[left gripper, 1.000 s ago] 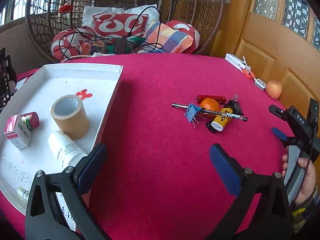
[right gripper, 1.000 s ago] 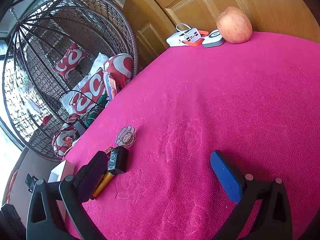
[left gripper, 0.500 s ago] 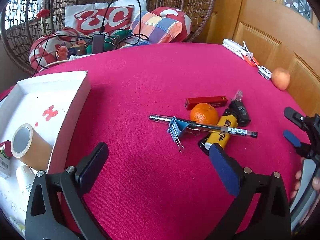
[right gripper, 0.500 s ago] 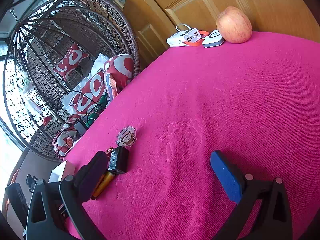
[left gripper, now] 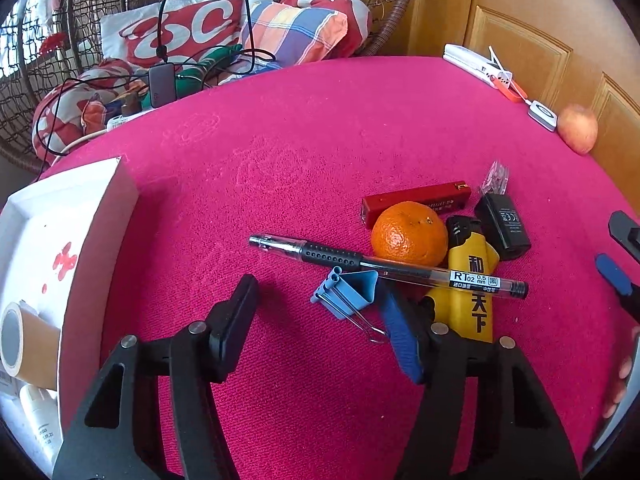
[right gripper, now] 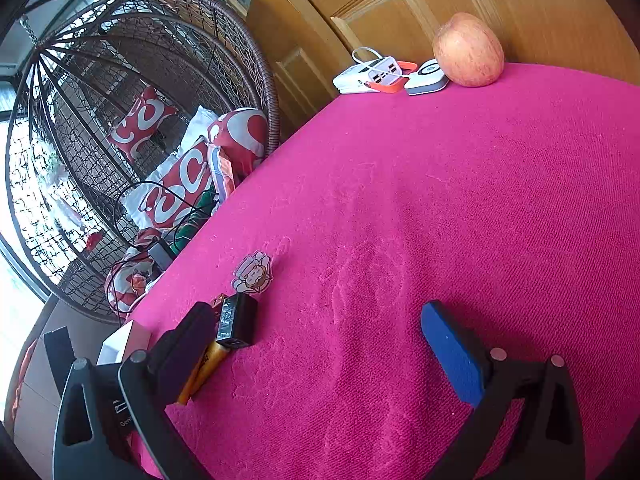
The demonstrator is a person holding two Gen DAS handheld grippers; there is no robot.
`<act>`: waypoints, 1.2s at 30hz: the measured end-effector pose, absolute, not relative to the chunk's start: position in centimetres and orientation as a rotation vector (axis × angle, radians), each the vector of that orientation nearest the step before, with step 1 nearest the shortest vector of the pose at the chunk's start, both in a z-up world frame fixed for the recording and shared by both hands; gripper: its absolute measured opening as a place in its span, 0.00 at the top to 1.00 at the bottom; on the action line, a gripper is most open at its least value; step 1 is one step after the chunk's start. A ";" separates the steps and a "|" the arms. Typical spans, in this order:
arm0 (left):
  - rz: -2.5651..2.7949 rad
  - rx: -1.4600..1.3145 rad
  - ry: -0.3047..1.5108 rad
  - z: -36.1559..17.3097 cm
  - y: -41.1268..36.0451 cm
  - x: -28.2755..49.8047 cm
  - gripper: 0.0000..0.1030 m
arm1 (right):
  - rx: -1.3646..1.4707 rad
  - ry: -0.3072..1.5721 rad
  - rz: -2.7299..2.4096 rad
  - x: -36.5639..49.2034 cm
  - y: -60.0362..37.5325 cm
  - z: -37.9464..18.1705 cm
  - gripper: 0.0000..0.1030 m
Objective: Organize rigid objects
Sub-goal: 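Grasp the blue binder clip with the left tool, then grasp the yellow lighter with the right tool while the left tool holds the clip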
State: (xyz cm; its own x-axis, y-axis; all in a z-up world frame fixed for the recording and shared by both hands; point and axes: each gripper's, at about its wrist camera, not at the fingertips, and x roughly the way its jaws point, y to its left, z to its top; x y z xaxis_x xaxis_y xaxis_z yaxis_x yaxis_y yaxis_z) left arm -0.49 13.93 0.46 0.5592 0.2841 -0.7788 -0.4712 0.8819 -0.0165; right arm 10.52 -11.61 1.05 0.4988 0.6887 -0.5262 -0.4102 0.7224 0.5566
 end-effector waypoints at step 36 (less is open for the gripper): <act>0.448 -0.400 0.610 5.1 13.9 -14.1 0.69 | -0.273 0.842 0.971 3.6 3.0 1.1 0.51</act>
State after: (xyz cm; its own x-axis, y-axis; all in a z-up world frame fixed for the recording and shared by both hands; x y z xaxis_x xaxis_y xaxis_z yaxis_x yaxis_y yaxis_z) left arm -14.07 13.89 5.08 0.7305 0.2810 -0.6224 -0.5101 0.8304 -0.2239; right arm 3.62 2.96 1.10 0.2865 0.6152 -0.7345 -0.8141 0.5605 0.1520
